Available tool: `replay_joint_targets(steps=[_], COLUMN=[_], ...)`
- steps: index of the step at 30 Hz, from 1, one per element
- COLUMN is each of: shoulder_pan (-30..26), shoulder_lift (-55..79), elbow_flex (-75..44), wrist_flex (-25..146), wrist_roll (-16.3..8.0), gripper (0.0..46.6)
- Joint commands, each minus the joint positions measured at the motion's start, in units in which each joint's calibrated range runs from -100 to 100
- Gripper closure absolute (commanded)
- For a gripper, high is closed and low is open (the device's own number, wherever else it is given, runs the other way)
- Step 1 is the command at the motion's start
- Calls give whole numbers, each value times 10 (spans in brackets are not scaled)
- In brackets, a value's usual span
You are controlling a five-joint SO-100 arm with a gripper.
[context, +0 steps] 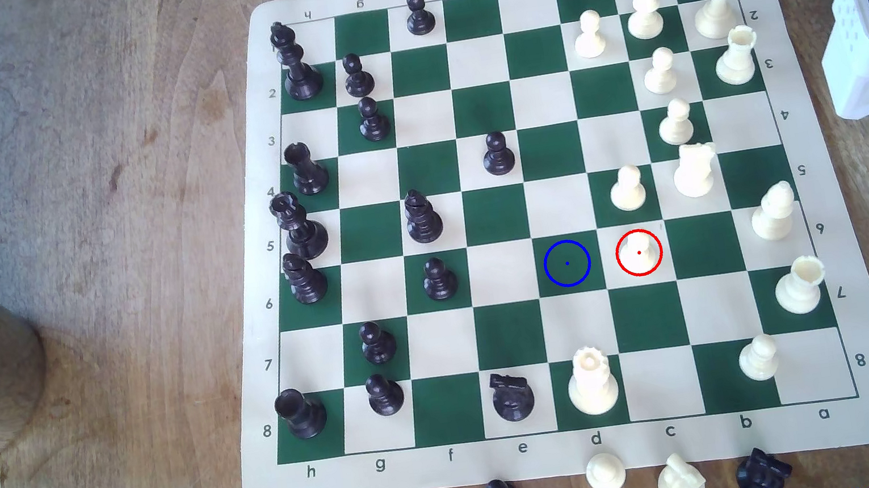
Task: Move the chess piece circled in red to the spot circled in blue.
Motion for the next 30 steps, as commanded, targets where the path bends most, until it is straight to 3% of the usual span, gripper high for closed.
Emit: replay_joint_targets(steps=[1,5,15,18,24,30], shoulder_pan=[-5,-48,-55,-66,-56,-67], shoulder_lift=[1,2,2,2,2,6], elbow_flex=[-3,-76,-268,-279,-336,-349], wrist_flex=[-2,131,494,557,928,1062], wrist_roll=[1,1,1,1,-2,-3], gripper=[464,464,464,464,464,464])
